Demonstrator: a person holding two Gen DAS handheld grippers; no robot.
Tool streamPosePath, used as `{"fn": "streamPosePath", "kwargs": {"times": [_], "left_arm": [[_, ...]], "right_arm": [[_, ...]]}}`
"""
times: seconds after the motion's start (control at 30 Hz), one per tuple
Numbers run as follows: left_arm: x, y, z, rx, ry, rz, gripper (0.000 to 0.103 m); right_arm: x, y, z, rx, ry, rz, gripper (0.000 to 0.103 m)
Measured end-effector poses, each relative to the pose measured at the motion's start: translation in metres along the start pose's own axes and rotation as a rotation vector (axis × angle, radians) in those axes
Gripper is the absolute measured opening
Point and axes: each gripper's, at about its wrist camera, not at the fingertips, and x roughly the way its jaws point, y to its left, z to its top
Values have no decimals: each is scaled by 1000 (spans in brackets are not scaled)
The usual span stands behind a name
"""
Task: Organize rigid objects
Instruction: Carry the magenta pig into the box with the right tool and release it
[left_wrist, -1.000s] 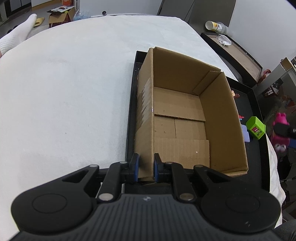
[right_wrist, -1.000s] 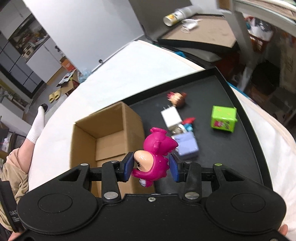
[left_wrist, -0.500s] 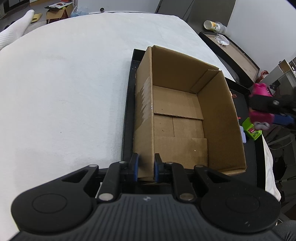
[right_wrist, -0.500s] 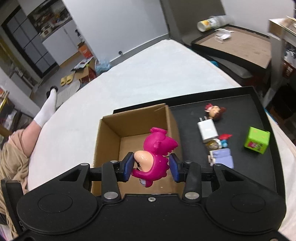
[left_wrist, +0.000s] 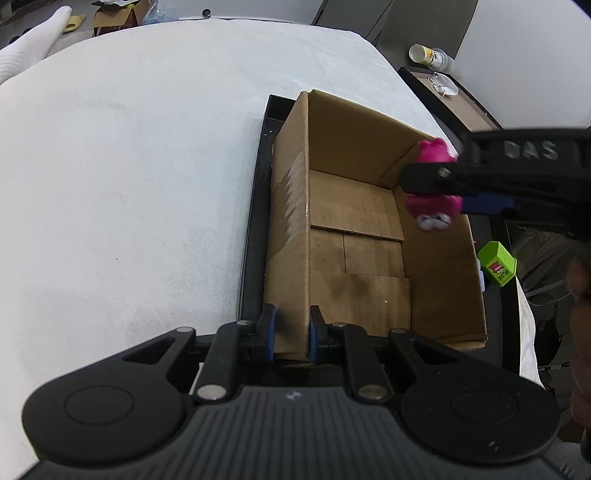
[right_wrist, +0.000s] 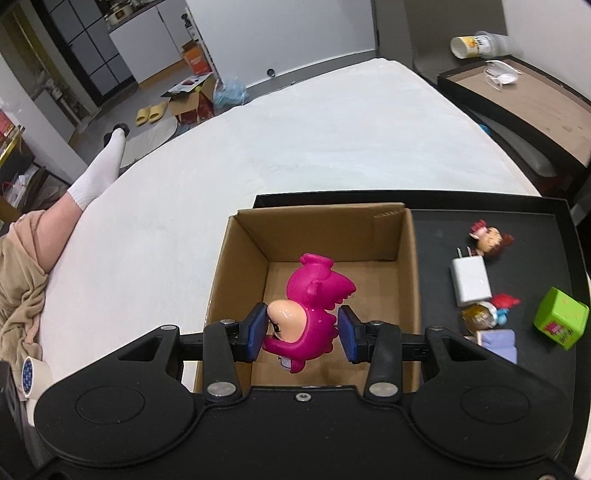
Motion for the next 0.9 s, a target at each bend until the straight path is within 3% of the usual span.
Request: {"fn": "streamPosePath", "kwargs": {"times": [0.53, 0.9], "left_arm": [[1, 1, 2, -14, 10, 0, 17], [2, 1, 5, -21, 16, 2, 17]], "right_arm": [[49, 17, 16, -56, 53, -2, 41], [48, 4, 13, 2, 62, 86, 43]]}}
